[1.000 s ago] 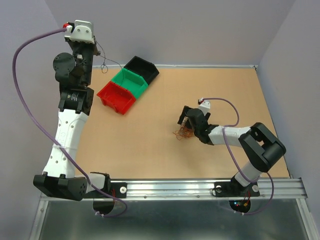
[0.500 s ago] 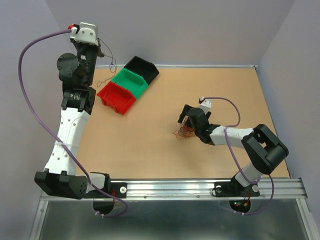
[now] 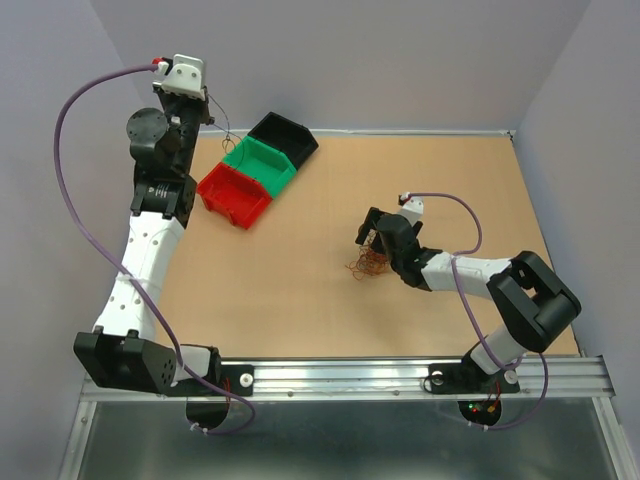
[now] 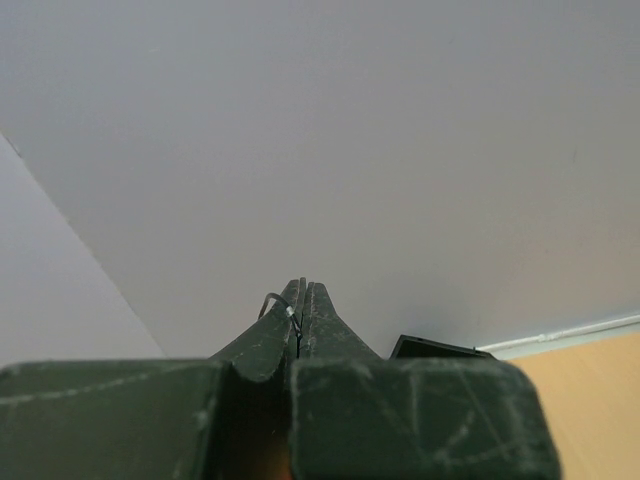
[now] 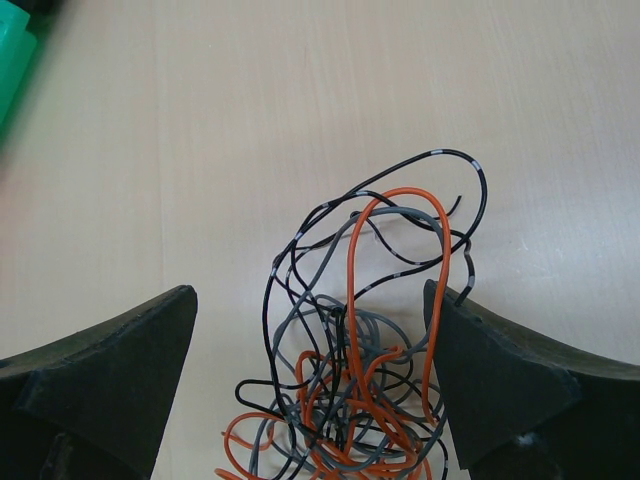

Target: Untangle the cables

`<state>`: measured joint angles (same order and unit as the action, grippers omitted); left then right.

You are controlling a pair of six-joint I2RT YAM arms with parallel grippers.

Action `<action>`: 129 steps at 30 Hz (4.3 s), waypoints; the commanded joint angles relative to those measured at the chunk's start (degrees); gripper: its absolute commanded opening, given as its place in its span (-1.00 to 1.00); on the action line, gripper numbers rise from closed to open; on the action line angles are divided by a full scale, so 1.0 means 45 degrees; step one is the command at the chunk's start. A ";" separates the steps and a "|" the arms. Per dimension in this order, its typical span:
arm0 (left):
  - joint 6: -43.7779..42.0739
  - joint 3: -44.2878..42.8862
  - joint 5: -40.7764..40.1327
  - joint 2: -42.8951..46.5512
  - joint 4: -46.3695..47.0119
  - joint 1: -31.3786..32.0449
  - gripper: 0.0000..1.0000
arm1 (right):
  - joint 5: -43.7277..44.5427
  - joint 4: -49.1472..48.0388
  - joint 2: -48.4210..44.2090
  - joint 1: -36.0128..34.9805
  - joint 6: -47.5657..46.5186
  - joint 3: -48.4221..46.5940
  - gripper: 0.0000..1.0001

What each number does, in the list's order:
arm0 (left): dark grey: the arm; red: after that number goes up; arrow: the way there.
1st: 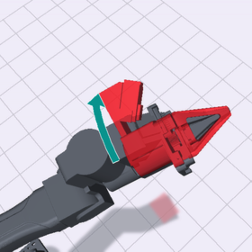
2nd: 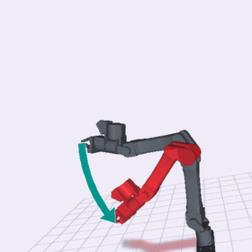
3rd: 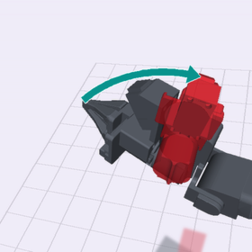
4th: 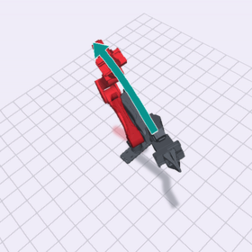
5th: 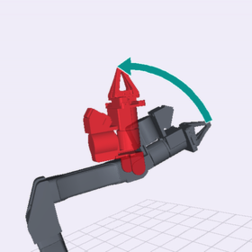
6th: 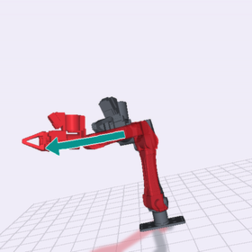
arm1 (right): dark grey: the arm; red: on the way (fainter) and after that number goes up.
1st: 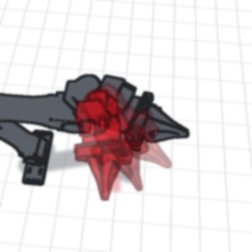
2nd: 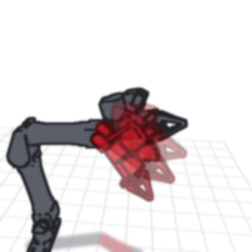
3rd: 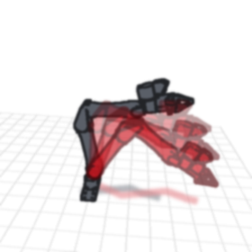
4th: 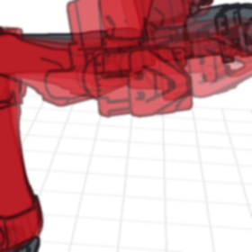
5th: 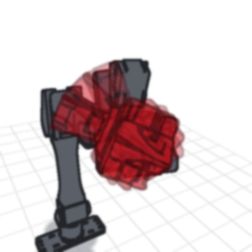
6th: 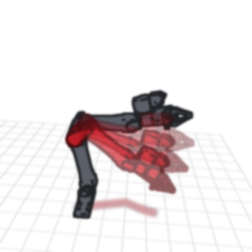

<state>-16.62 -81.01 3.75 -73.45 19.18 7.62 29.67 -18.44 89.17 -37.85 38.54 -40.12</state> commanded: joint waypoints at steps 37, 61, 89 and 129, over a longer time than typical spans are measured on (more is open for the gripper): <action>0.0042 0.2416 0.3504 -0.1568 0.1402 -0.2513 -1.00 | -0.0383 -0.1118 -0.0908 -0.0027 -0.0402 0.0614 1.00; -0.0759 0.4152 0.3229 -0.5827 0.3000 -0.2494 -1.00 | -0.0265 -0.1333 -0.1533 -0.0008 -0.0245 0.1044 0.99; -0.1932 0.1029 -0.1146 -0.9112 -0.4461 -0.0736 -0.72 | -0.0676 -0.1313 -0.1494 -0.0008 -0.0265 0.0966 1.00; -0.2927 0.1632 0.0223 -0.3076 -0.5498 0.2755 0.64 | 0.0163 -0.0728 -0.1944 -0.0027 -0.0714 0.0947 1.00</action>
<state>-27.38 -77.71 5.39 -97.30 -13.89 11.40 26.74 -21.26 82.39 -37.85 36.40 -36.58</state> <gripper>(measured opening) 0.805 0.998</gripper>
